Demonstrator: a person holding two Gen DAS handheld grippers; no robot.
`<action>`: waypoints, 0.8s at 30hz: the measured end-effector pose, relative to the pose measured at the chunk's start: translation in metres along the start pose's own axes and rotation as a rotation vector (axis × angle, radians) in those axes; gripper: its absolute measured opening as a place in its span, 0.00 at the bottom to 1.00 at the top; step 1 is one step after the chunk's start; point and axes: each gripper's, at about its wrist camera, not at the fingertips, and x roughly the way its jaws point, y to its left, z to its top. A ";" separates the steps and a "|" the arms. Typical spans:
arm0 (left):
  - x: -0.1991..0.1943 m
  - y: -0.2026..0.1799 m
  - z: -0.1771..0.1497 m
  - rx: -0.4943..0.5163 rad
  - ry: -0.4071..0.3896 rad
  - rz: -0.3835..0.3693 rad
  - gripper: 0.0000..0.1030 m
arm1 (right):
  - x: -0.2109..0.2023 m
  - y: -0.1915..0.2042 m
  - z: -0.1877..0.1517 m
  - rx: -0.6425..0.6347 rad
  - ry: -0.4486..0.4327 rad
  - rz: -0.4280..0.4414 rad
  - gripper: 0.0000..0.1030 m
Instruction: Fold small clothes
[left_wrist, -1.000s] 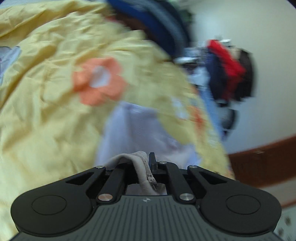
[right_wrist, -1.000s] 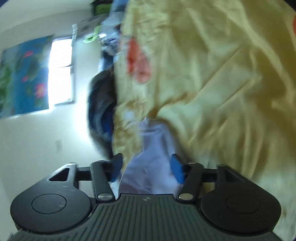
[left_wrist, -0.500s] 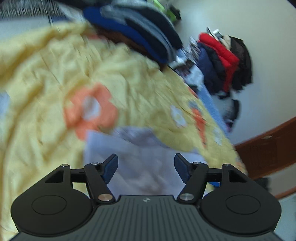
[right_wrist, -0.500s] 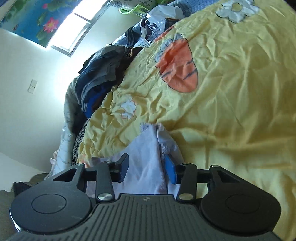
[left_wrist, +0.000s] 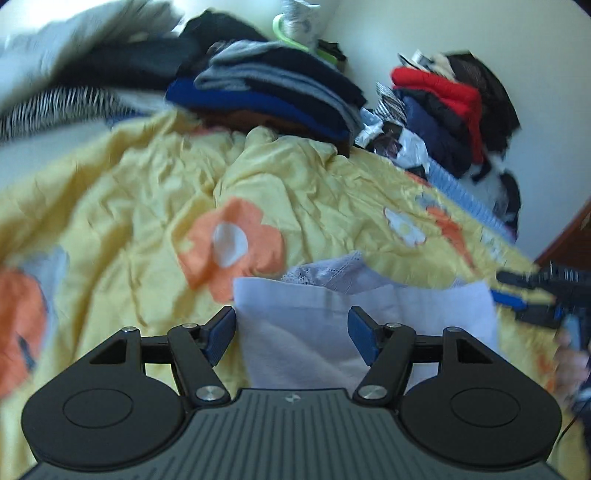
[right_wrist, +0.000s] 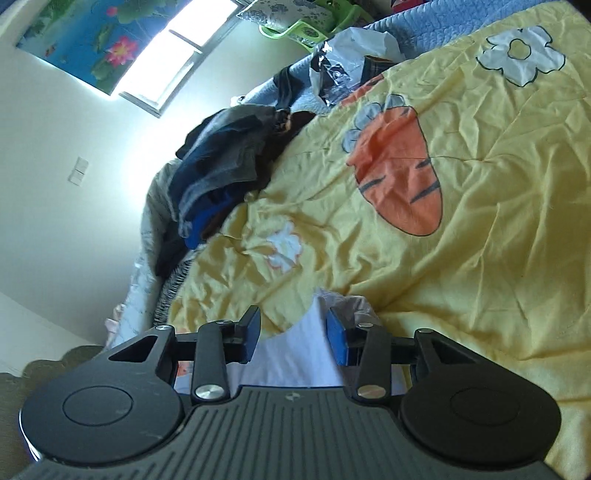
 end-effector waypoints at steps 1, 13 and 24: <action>0.004 0.002 0.001 -0.031 0.006 -0.008 0.64 | 0.001 -0.002 0.000 0.017 0.022 0.015 0.41; 0.010 -0.008 0.002 -0.004 -0.017 0.060 0.35 | 0.010 -0.038 -0.003 0.120 0.096 0.011 0.41; 0.018 -0.019 0.003 0.049 -0.029 0.099 0.16 | 0.022 -0.029 -0.005 0.034 0.066 -0.033 0.06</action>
